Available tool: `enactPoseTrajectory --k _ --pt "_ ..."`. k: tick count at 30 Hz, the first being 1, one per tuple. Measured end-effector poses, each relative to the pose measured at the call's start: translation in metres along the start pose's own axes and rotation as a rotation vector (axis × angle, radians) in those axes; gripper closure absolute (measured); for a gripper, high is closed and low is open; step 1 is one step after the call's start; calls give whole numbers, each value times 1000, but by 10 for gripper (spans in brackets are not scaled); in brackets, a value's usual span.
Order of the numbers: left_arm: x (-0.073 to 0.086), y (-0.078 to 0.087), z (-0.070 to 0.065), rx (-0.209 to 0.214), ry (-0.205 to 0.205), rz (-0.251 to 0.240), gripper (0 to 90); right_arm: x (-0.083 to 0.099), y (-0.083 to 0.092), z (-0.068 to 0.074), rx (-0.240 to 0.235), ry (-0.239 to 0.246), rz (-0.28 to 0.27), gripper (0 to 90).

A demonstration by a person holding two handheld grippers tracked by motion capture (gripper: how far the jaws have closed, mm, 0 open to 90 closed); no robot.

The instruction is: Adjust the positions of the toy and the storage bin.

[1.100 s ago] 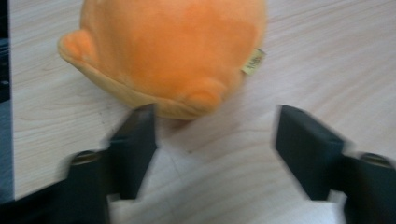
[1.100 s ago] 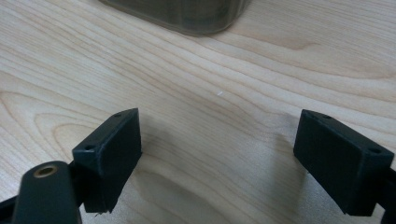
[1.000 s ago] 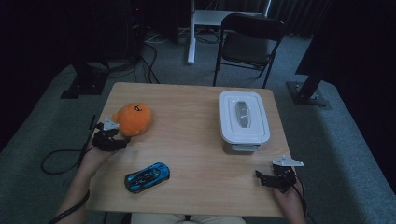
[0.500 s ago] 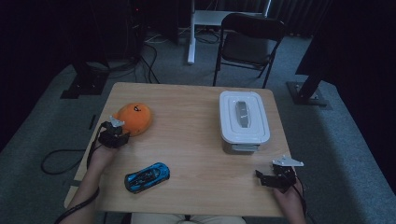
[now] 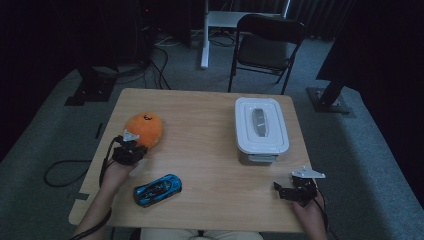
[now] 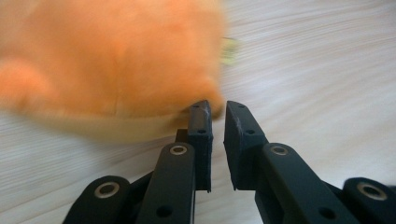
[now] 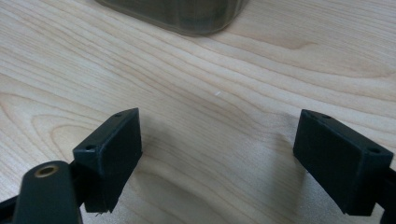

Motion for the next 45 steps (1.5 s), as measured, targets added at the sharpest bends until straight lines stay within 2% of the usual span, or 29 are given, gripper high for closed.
enactPoseTrajectory --k 2,4,5,7,10,12,13,14,17,18,20,22,24,25,26,28,30,32,33,34,36,37,38,40,41,43,45 --pt "0 3 -5 48 -1 -2 808 0 0 0 0 1 0 148" --pt "1 8 -8 59 -16 -6 783 0 0 0 0 0 0 148" --pt "0 11 -8 40 -24 -17 750 0 0 0 0 0 0 148" --pt "-1 19 -6 31 -25 -45 679 0 0 0 0 1 0 148" --pt "-6 31 2 -17 -26 -67 534 0 0 0 0 0 0 148" --pt "-11 34 7 -54 -24 -56 430 0 0 0 0 1 0 148" --pt "-13 34 9 -60 -21 -52 335 0 0 0 0 0 0 148" --pt "-15 34 12 -71 -20 -54 304 0 0 0 0 0 0 148" --pt "-20 30 20 -70 -3 -28 95 0 0 0 0 0 0 148" --pt "-21 28 22 -64 -13 -21 90 0 0 0 0 1 0 148" --pt "-24 23 24 -86 -11 -15 5 0 0 0 0 0 0 148" --pt "-28 20 25 -119 0 -27 5 0 0 0 0 0 0 148" --pt "-34 16 28 -152 38 -42 8 0 0 0 0 1 0 148" --pt "-38 13 30 -155 61 -68 42 0 0 0 0 0 0 148" --pt "-38 13 30 -155 61 -68 66 0 0 0 0 0 0 148" --pt "-44 8 34 -150 88 -89 66 0 0 0 0 0 0 148" --pt "-48 4 37 -142 78 -108 66 0 0 0 0 0 0 148" --pt "-52 0 40 -180 74 -115 66 0 0 0 0 1 0 148" --pt "-53 -2 42 -177 57 -119 91 0 0 0 0 1 0 148" --pt "-54 -4 43 -186 41 -112 157 0 0 0 0 0 0 148" --pt "-55 -11 45 -237 1 -100 156 0 0 0 0 1 0 148" --pt "-54 -14 45 -261 -4 -92 155 0 0 0 0 0 0 148" --pt "-53 -18 47 -258 12 -80 155 0 0 0 0 1 0 148" --pt "-52 -24 52 -220 97 -33 142 0 0 0 0 0 0 148" --pt "-52 -27 54 -204 137 2 97 0 0 0 0 0 0 148" --pt "-50 -31 56 -161 140 47 96 0 0 0 0 0 0 148" --pt "-50 -32 58 -143 142 67 85 0 0 0 0 0 0 148"
Point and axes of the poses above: each handheld gripper's, and its own axes: y roughly backward along the jaws, x roughly out of its underside, z roughly to its left, the point moved 2 cm from there along -y, roughly forward along the jaws, and after that the axes turned 7 degrees about -x, right-handed, at the moved point
